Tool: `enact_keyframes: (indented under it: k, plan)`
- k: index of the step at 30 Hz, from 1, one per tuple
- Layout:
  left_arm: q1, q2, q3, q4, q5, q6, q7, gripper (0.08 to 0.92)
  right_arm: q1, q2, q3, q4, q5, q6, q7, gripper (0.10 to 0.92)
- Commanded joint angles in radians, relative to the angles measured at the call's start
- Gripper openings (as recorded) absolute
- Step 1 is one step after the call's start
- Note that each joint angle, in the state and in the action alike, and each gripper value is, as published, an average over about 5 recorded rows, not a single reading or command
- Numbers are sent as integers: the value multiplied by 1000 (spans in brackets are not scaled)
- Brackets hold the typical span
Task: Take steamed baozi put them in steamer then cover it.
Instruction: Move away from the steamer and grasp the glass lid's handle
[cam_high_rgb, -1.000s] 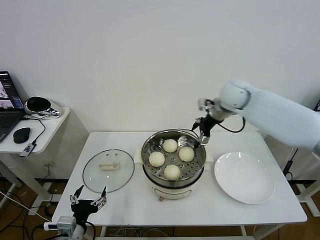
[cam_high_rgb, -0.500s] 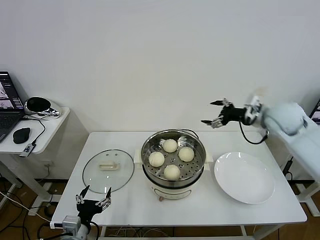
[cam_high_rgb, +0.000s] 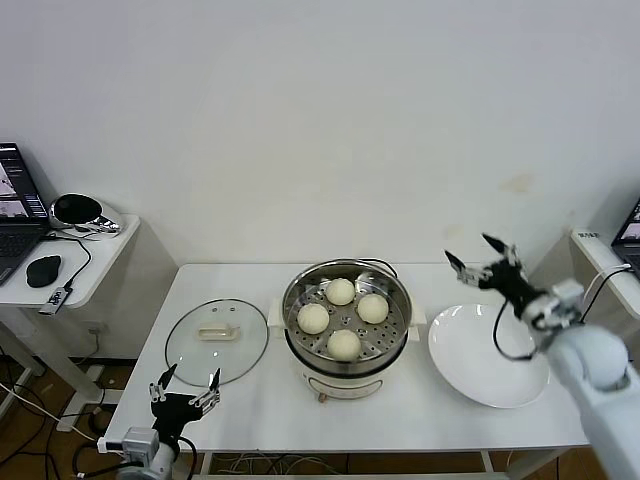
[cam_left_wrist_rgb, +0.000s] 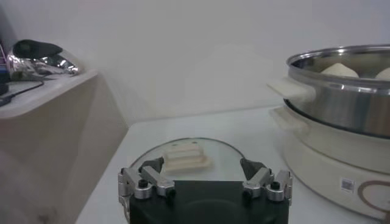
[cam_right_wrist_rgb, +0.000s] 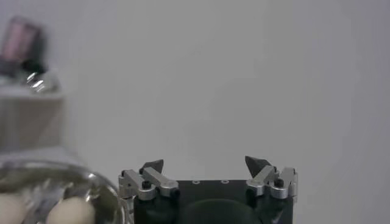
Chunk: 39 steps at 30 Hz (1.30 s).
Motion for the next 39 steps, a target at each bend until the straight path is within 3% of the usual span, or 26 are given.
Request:
enact_keyframes:
  k: [1,4,8,12,14,18,22,39]
  plan:
    - [-47,27,9,49,201,-103,-7,823,-441,234,231,88,58,161,157,823]
    - [-73,39,30,100,505,-214,-52,823,-435,249,232,83,45,164,162,823]
    - [-111,49,74,185,1007,-380,-208,823,-415,251,235,78,36,155,169,823]
    - [-159,93,159,307,1315,-383,-427,823,-411,237,242,87,32,139,175,823]
    - [-188,130,208,374,1409,-352,-486,823,-417,218,251,96,33,128,177,823]
    - [-243,203,269,458,1473,-271,-440,823,-428,191,266,106,34,114,178,823]
    - [-310,233,255,546,1454,-342,-377,823,-434,198,267,112,21,112,177,823]
    - [-447,193,251,731,1389,-232,-357,823,-394,229,229,71,-53,120,177,823]
